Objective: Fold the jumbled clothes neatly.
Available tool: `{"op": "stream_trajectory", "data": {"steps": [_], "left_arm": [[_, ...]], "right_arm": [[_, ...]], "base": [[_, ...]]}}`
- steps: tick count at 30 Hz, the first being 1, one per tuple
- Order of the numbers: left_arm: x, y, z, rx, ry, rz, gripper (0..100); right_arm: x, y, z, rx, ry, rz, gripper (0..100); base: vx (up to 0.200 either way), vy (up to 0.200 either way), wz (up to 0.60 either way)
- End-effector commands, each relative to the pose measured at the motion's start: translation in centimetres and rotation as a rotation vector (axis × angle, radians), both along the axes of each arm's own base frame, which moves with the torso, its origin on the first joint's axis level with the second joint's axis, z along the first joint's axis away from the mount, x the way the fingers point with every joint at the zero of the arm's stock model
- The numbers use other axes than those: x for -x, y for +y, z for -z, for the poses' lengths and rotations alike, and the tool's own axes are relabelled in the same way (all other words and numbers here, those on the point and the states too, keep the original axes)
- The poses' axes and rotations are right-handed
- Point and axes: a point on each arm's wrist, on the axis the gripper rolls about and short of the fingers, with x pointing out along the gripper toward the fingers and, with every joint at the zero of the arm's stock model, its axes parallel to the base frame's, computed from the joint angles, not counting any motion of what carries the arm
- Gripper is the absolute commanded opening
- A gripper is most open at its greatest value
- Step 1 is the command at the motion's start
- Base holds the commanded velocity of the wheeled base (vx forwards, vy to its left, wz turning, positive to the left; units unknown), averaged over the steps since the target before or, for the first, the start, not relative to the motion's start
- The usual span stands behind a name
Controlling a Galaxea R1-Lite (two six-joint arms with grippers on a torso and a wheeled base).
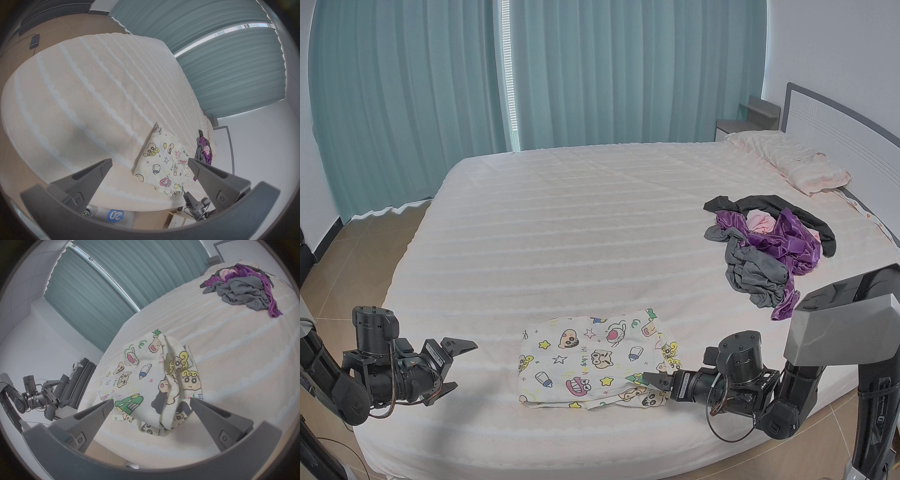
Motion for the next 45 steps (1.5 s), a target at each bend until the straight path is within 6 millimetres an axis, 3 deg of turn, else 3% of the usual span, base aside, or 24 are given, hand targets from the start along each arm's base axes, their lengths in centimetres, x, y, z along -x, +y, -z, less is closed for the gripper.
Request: {"op": "stream_trajectory", "data": {"steps": [1, 4, 5, 16, 22, 31, 32, 36, 40, 41, 45], "left_arm": [[-0.1, 0.0, 0.2, -0.001, 0.007, 0.0, 100], [-0.1, 0.0, 0.3, -0.002, 0.011, 0.001, 100], [-0.1, 0.0, 0.3, -0.002, 0.011, 0.001, 100], [-0.1, 0.0, 0.3, -0.005, 0.014, -0.003, 100], [-0.1, 0.0, 0.5, -0.01, 0.021, -0.006, 100], [-0.2, 0.0, 0.8, -0.011, 0.033, -0.006, 100], [-0.2, 0.0, 0.8, -0.011, 0.034, -0.005, 100], [-0.2, 0.0, 1.0, -0.01, 0.044, -0.003, 100], [-0.2, -0.1, 1.5, 0.009, 0.067, 0.019, 100], [-0.2, -0.1, 1.5, 0.01, 0.069, 0.021, 100], [0.1, -0.2, 1.7, 0.063, 0.058, 0.083, 100]], "right_arm": [[-0.2, 0.3, 0.6, -0.017, 0.026, -0.001, 100], [-0.5, 0.5, 0.9, -0.031, 0.033, -0.011, 100], [-0.5, 0.5, 0.9, -0.031, 0.033, -0.011, 0], [0.2, 0.0, 0.5, -0.021, 0.045, 0.001, 0], [0.5, -1.4, -0.5, 0.009, 0.073, 0.029, 0], [0.1, -1.9, 0.0, 0.054, 0.089, 0.032, 0], [0.0, -2.0, 0.0, 0.052, 0.086, 0.035, 100], [-0.4, -2.3, -0.9, 0.044, 0.047, 0.042, 100], [-2.6, -2.9, -4.7, -0.023, -0.083, 0.059, 100], [-2.7, -2.9, -4.7, -0.025, -0.086, 0.059, 100], [-7.3, -1.9, -5.1, -0.064, -0.088, 0.035, 100]], "base": [[0.0, 0.0, 0.0], [0.0, 0.0, 0.0], [0.0, 0.0, 0.0], [0.0, 0.0, 0.0], [0.0, 0.0, 0.0], [0.0, 0.0, 0.0], [0.0, 0.0, 0.0], [0.0, 0.0, 0.0], [0.0, 0.0, 0.0], [0.0, 0.0, 0.0], [0.0, 0.0, 0.0]]}}
